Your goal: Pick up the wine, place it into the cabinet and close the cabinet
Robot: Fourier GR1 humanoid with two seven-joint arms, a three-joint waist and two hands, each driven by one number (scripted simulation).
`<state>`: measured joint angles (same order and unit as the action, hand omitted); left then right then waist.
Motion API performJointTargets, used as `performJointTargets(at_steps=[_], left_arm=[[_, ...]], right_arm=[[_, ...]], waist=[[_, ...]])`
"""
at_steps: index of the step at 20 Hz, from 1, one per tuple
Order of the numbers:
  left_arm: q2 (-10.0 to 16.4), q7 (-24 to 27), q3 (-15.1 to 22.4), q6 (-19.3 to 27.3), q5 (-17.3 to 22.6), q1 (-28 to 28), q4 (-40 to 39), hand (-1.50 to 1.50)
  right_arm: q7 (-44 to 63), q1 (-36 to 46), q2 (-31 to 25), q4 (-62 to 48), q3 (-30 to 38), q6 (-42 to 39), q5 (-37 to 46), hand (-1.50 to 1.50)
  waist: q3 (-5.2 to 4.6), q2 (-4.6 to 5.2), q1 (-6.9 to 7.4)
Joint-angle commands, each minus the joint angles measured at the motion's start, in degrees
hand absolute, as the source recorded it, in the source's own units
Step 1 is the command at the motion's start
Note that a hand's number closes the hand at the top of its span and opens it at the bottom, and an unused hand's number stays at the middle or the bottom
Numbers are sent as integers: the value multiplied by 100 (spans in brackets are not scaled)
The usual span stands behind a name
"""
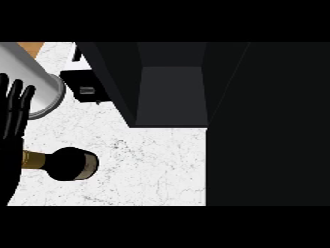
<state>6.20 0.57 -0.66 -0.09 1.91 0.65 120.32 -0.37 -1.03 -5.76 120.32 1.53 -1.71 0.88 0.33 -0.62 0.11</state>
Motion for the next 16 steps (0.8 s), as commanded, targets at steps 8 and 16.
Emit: performJointTargets(at_steps=[8,16], left_arm=[[-610,14,189,2118,4,-1744,1103,-150],[-618,-833,1950,3334,-1473,-2220,2409,-150]], right_arm=[[475,-953,-24,914,-809,-737,-542,-150],[2315,-226,-202,2154,-825,-329,-809,-150]], waist=[[-49,-21,103],[-30,45,10]])
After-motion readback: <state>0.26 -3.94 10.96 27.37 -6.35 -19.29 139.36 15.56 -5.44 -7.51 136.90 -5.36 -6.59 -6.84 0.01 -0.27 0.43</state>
